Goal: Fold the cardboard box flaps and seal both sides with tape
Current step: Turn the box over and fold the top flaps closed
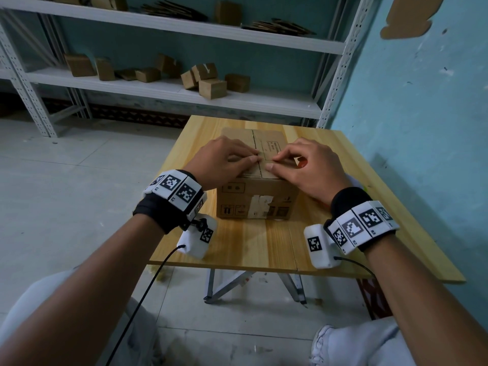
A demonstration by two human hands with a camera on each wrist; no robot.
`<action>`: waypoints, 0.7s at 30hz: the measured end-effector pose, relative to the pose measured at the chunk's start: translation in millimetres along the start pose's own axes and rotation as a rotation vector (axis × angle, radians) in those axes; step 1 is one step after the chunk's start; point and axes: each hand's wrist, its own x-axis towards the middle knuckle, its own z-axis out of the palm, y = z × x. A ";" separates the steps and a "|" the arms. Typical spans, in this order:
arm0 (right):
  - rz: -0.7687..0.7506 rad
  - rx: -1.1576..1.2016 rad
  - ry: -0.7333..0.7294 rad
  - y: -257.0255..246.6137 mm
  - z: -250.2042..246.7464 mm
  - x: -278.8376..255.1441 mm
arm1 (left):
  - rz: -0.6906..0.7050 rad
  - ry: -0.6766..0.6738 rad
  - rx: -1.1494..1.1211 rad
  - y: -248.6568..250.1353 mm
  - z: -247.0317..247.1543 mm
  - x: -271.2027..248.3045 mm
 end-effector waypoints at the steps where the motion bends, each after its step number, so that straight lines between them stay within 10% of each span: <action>1: 0.000 0.004 -0.003 -1.1 -1.2 -0.1 | -0.002 -0.005 -0.022 -0.3 -1.6 -0.2; 12: -0.010 0.064 0.051 -6.2 -4.3 0.0 | -0.041 -0.092 -0.170 -7.1 -13.4 0.0; 21: 0.204 0.242 -0.229 7.6 -1.3 2.4 | -0.172 -0.126 0.000 -5.4 -13.2 -4.0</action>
